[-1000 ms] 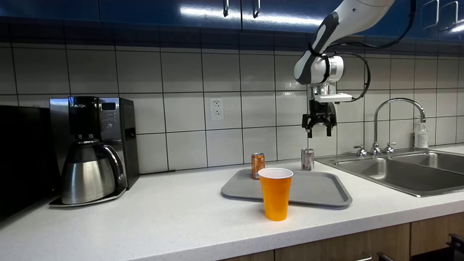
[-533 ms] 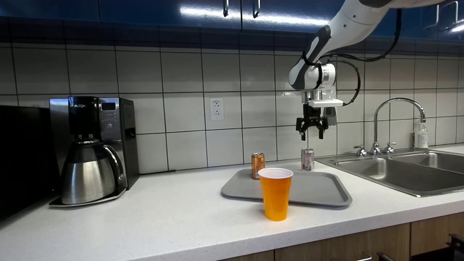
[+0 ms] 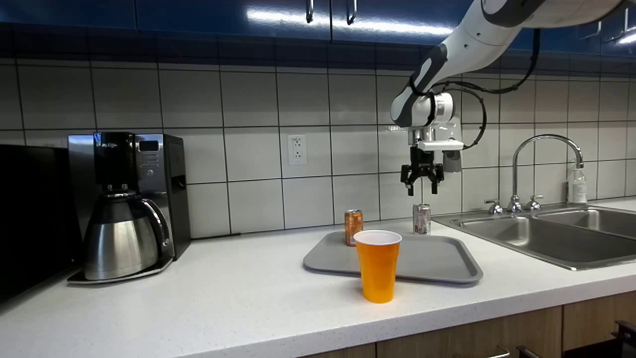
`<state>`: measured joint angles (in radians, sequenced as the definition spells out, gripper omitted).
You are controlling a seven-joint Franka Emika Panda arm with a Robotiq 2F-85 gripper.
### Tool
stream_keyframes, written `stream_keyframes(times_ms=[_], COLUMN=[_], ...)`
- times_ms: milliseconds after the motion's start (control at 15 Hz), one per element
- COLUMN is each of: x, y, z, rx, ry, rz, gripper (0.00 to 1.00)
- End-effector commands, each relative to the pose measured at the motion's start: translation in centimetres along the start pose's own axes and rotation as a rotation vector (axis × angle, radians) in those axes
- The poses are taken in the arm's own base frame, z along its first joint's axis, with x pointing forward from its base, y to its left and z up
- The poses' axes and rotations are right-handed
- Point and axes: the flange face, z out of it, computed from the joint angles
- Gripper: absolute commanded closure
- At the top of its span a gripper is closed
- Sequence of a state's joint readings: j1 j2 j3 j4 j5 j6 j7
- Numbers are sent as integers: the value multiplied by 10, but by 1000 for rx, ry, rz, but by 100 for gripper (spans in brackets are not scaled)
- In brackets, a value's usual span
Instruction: Put the grey can on the tray
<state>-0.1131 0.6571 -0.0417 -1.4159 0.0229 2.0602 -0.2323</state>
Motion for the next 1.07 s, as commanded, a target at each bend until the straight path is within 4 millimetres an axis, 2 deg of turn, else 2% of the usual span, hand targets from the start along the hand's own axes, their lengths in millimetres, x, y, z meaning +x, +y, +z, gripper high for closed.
stream_keyframes(times_ms=[0, 267, 1000], x=[1, 1, 16], y=[1, 1, -5], z=[-1, -2, 45], rx=[0, 0, -6], ry=[-1, -1, -45], rz=[0, 1, -35], gripper=[0, 0, 0])
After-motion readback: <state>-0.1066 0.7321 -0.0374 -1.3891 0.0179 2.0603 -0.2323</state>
